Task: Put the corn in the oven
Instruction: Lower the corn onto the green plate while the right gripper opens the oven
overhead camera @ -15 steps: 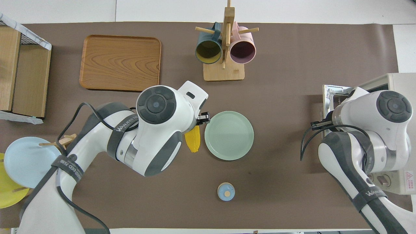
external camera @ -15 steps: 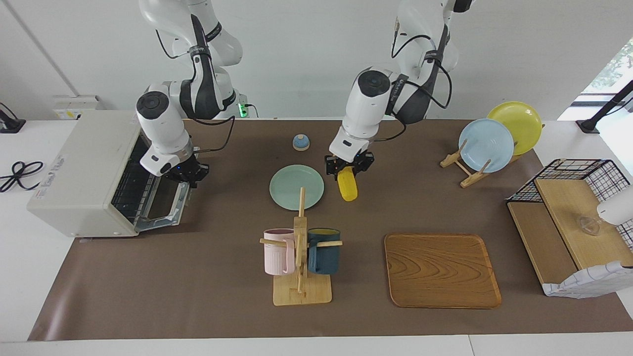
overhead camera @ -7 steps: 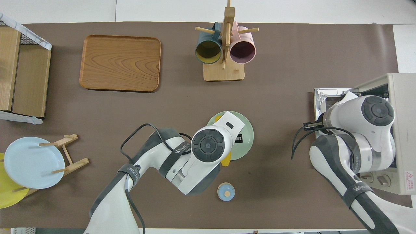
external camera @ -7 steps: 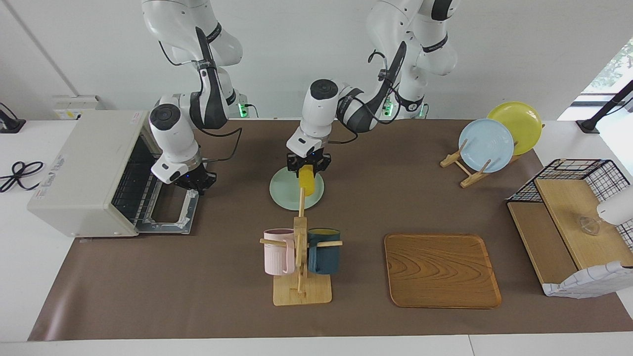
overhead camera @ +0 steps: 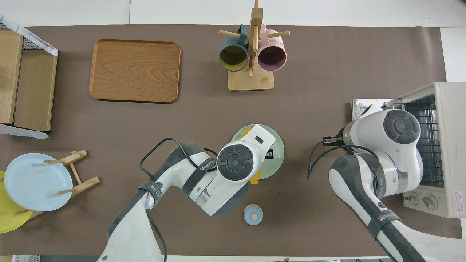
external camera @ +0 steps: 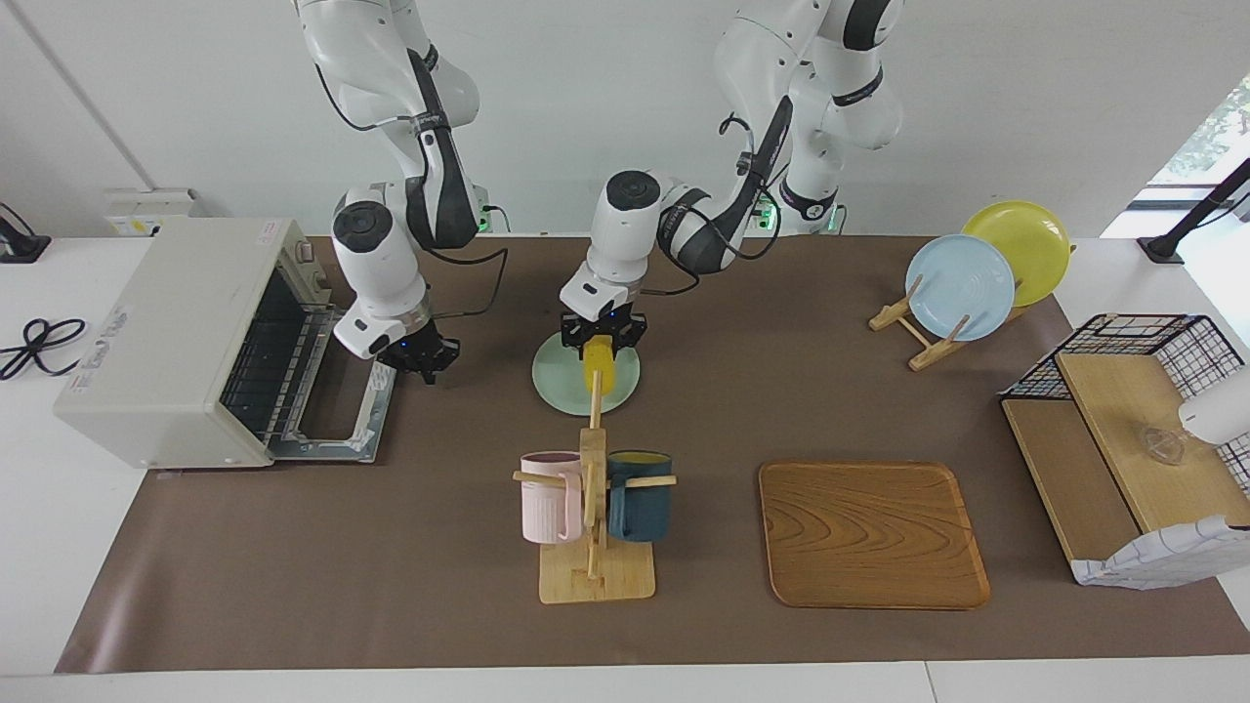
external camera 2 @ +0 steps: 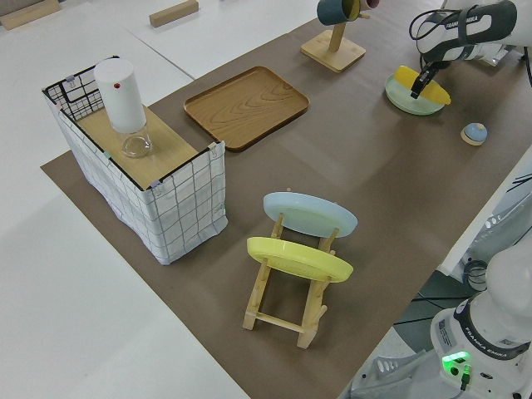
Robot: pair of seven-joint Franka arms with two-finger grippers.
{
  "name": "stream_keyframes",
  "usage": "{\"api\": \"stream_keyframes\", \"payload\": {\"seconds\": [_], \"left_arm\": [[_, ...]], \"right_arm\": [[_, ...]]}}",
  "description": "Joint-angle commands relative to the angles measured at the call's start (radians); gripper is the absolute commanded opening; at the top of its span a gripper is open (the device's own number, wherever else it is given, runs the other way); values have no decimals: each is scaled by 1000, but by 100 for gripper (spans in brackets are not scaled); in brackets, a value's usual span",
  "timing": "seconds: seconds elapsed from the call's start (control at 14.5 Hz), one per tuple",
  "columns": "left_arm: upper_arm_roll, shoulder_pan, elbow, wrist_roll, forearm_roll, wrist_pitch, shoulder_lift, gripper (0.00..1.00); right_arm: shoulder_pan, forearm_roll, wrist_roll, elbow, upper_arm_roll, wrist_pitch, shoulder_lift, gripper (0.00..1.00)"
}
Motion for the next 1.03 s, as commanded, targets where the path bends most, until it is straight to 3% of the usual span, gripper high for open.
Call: {"api": "stream_keyframes", "payload": {"seconds": [0.0, 0.07, 0.14, 0.21, 0.48, 0.62, 0.76, 0.96], "left_arm": [[18, -14, 7, 3, -7, 4, 2, 100], [18, -7, 7, 6, -7, -3, -7, 100], [20, 2, 7, 10, -7, -17, -21, 100], [20, 26, 7, 17, -7, -49, -50, 100], [18, 178, 29, 150, -7, -218, -142, 100], [17, 261, 75, 207, -13, -331, -170, 100], [18, 336, 141, 269, -16, -449, -184, 100], [18, 457, 205, 374, -16, -566, -208, 100]], "right_arm": [[54, 20, 109, 33, -1, 0, 10, 18], [57, 20, 123, 37, -1, 2, 12, 44], [60, 20, 120, 40, -1, 0, 12, 61], [62, 20, 120, 49, 1, 0, 15, 66], [85, 23, 126, 121, 7, -76, 33, 66], [126, 32, 155, 158, 5, -119, 39, 81], [178, 60, 226, 206, 5, -142, 56, 83], [278, 63, 344, 310, 5, -194, 87, 96]]}}
